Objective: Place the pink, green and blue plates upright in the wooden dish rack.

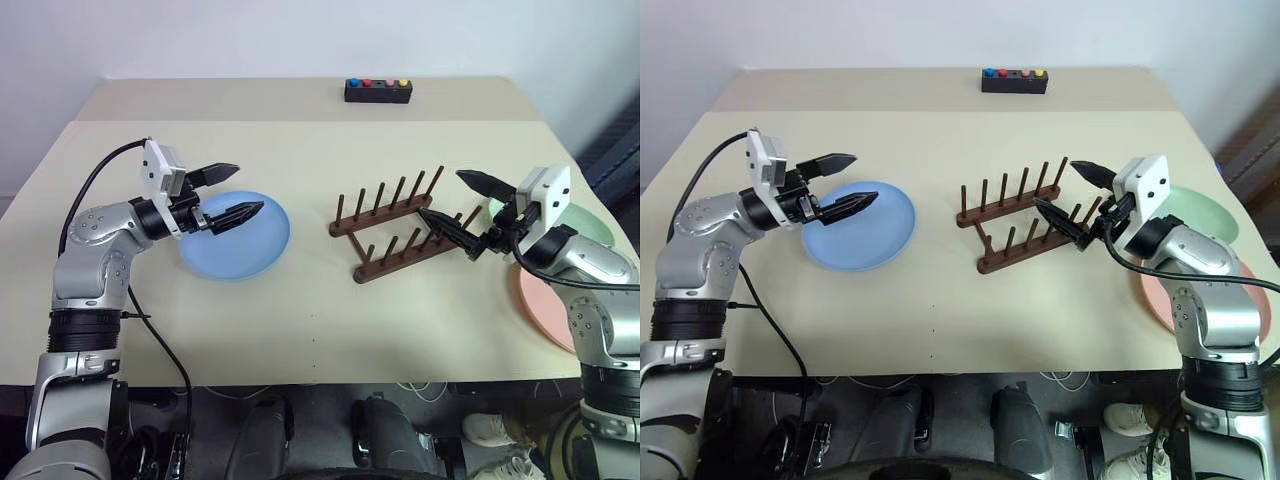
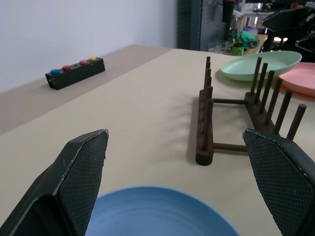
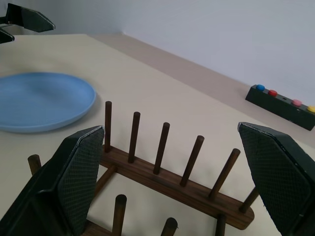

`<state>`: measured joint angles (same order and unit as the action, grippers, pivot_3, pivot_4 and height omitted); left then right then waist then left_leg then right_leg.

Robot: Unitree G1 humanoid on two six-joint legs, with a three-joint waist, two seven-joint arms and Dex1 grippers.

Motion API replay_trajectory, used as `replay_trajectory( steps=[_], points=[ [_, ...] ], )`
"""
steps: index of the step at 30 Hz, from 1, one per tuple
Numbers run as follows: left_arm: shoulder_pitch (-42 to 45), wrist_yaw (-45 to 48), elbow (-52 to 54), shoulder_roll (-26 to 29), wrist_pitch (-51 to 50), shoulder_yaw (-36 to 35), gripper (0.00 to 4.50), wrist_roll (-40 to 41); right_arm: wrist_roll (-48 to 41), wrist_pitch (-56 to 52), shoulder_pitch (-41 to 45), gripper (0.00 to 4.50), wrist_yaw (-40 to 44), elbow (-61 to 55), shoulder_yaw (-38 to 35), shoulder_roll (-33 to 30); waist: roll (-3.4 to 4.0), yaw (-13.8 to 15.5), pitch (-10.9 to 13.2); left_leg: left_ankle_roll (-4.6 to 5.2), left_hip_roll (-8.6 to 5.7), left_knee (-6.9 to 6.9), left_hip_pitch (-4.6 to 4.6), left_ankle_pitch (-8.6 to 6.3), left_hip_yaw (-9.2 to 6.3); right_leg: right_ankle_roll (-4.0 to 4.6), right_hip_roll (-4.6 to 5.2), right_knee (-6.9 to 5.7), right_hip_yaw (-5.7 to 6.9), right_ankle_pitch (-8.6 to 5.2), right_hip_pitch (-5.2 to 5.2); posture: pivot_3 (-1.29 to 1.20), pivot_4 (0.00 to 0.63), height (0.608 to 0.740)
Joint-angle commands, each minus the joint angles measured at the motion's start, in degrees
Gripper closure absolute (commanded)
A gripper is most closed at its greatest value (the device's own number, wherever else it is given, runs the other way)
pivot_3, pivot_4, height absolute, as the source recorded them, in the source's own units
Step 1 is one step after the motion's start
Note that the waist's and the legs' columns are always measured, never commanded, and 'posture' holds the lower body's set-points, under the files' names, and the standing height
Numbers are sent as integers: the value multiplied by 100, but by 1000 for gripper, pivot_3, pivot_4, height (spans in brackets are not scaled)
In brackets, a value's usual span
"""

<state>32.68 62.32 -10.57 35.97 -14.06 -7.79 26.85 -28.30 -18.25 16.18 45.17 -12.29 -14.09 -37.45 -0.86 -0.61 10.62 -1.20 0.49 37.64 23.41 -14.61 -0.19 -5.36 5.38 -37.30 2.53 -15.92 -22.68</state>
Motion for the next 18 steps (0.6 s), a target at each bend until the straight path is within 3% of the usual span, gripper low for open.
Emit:
replay_trajectory(
  steps=[1,18],
  points=[
    [101,134,104,143,26,-49,0,32,19,88,-5,52,-59,-212,-54,-26,0,-6,0,0,0,0,-1,0,0,0,0,-1,0,0,0,0,150,740],
    [369,430,445,-20,-324,277,0,165,151,278,206,52,-206,-58,129,118,0,3,0,0,0,0,0,0,0,0,-1,0,-1,0,0,0,150,740]
  ],
)
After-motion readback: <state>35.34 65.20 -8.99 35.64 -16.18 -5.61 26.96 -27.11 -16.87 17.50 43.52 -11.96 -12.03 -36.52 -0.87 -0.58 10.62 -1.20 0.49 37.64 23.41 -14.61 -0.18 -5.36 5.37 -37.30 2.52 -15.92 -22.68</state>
